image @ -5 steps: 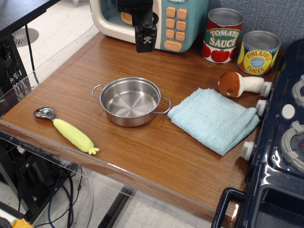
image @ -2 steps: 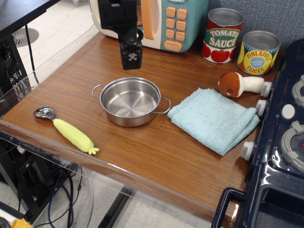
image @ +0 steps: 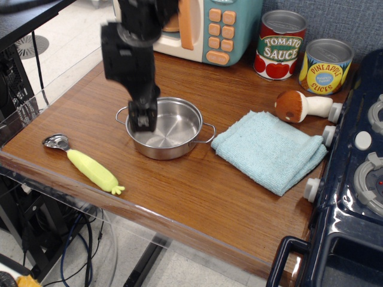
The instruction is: Move the pot near the microwave
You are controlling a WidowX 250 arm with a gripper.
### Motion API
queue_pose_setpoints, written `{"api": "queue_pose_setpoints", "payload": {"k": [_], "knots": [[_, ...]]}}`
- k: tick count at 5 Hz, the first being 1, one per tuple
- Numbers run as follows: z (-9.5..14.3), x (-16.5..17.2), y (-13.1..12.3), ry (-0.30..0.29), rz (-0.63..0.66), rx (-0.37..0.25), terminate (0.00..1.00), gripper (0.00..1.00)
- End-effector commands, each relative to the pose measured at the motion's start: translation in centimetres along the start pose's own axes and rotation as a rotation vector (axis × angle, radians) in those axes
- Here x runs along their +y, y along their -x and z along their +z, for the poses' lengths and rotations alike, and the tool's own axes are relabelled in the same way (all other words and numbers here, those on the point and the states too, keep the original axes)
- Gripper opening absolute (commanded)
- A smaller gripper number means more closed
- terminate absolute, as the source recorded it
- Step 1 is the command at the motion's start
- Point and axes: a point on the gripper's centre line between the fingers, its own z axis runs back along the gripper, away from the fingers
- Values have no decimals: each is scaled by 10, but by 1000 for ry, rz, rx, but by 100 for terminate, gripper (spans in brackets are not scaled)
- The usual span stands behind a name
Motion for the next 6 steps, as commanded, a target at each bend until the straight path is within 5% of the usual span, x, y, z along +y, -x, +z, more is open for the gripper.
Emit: {"api": "queue_pose_setpoints", "payload": {"k": [1,2,3,6], "knots": [[-35,7,8,-4,-144,-28,0,100],[-52,8,14,-54,-175,-11,0,100],[-61,10,15,-78,-185,-19,0,0],[-50,2,8,-104,-152,72,0,0]]}}
